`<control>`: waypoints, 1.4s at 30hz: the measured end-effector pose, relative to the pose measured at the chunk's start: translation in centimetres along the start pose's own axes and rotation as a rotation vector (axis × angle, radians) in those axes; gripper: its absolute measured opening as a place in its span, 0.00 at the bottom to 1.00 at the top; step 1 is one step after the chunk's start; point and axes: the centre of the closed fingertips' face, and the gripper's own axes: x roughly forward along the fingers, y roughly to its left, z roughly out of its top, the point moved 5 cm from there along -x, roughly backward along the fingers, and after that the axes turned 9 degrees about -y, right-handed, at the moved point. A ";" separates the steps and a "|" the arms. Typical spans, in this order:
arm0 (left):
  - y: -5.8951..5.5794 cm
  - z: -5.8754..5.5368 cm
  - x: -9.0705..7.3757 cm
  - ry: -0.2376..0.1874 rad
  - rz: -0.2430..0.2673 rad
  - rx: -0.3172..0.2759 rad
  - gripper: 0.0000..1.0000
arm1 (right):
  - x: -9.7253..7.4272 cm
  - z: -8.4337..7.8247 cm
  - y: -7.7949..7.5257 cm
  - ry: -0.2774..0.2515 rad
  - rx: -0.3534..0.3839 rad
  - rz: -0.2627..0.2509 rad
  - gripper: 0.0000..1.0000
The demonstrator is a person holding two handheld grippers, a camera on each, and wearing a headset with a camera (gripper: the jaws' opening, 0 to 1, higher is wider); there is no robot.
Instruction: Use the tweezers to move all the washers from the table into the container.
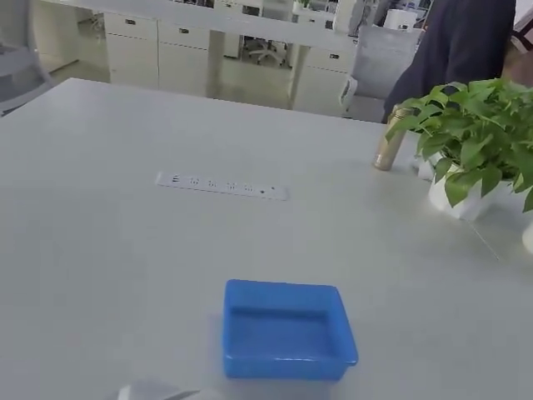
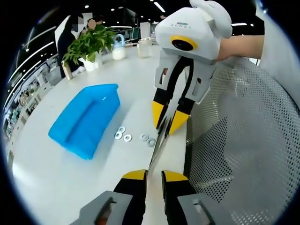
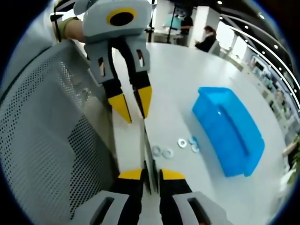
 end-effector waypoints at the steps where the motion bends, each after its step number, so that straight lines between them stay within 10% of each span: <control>1: 0.1 0.0 0.0 -0.003 0.006 -0.005 0.09 | 0.0 -0.1 0.0 -0.002 0.000 0.002 0.08; 8: 0.8 -0.8 -0.1 0.001 0.036 -0.038 0.14 | 0.1 -0.3 -0.2 -0.005 -0.005 0.000 0.07; 24: -0.5 -0.5 -0.1 0.046 -0.061 0.109 0.00 | 0.1 0.2 -0.2 0.022 0.015 -0.057 0.09; 42: -0.1 5.8 -3.4 -0.031 -0.148 0.245 0.00 | 0.0 1.1 0.4 0.045 -0.020 -0.073 0.07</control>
